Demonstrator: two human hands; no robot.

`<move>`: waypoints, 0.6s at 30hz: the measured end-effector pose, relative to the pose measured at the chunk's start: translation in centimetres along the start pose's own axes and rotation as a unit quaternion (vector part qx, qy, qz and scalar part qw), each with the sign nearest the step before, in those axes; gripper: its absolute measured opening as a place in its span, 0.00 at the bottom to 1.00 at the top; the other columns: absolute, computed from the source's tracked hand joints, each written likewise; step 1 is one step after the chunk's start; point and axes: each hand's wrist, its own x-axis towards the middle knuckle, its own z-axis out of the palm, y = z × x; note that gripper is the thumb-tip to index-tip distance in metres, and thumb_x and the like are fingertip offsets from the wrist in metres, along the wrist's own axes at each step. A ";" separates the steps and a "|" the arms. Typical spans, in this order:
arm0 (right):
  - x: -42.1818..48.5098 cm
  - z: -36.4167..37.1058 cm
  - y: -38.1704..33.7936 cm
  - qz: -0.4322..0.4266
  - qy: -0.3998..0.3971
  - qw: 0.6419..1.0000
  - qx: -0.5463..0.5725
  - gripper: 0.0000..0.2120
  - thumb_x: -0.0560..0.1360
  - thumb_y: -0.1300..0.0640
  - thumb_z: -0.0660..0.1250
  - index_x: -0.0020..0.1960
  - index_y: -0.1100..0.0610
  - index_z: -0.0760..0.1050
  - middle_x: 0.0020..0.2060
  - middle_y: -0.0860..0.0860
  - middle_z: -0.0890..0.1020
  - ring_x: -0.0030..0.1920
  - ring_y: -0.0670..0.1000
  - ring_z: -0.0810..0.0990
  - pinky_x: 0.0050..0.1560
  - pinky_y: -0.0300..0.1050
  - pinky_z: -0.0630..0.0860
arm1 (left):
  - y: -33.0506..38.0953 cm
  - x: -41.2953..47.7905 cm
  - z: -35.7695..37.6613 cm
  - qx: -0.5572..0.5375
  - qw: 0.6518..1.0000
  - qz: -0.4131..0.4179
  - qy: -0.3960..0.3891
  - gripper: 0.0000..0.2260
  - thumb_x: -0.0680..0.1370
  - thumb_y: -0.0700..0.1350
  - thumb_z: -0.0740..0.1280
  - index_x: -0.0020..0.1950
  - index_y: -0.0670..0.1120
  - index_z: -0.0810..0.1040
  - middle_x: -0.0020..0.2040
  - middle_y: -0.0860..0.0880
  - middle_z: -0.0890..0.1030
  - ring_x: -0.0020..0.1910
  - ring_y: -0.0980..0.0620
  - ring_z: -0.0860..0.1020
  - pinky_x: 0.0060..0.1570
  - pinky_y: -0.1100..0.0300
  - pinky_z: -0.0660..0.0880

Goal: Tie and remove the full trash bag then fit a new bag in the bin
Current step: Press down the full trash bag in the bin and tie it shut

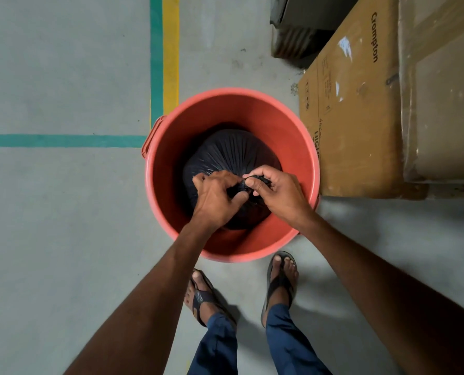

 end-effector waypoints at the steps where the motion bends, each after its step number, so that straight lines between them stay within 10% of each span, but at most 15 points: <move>1: -0.2 0.2 0.1 -0.007 0.007 1.000 0.013 0.11 0.78 0.43 0.70 0.54 0.48 0.82 0.46 0.44 0.87 0.44 0.43 0.86 0.48 0.45 0.81 | 0.0 0.1 -0.1 -0.012 1.000 0.003 0.015 0.12 0.73 0.53 0.72 0.52 0.50 0.87 0.52 0.53 0.86 0.55 0.52 0.81 0.60 0.50 0.58; 8: -0.1 0.5 -0.4 -0.068 0.039 0.997 -0.018 0.08 0.79 0.45 0.70 0.53 0.49 0.81 0.44 0.42 0.85 0.34 0.38 0.79 0.37 0.30 0.70 | 0.1 0.4 -1.1 -0.063 0.998 -0.010 0.020 0.07 0.69 0.49 0.81 0.45 0.49 0.89 0.37 0.51 0.86 0.40 0.50 0.84 0.53 0.49 0.76; 12: -0.2 0.6 -0.2 -0.100 0.046 0.993 -0.030 0.04 0.79 0.52 0.71 0.51 0.51 0.81 0.41 0.44 0.85 0.35 0.35 0.78 0.39 0.26 0.68 | 0.3 0.2 -0.8 -0.094 0.995 -0.031 0.024 0.07 0.68 0.46 0.82 0.37 0.46 0.86 0.30 0.50 0.82 0.30 0.56 0.78 0.38 0.61 0.70; 18: -0.3 0.7 0.0 -0.111 0.009 0.992 -0.056 0.06 0.81 0.54 0.69 0.52 0.58 0.79 0.43 0.47 0.83 0.41 0.35 0.77 0.45 0.27 0.68 | 0.4 -0.2 -0.9 -0.131 0.990 -0.059 -0.008 0.11 0.68 0.45 0.82 0.34 0.42 0.83 0.30 0.42 0.80 0.29 0.54 0.72 0.35 0.53 0.73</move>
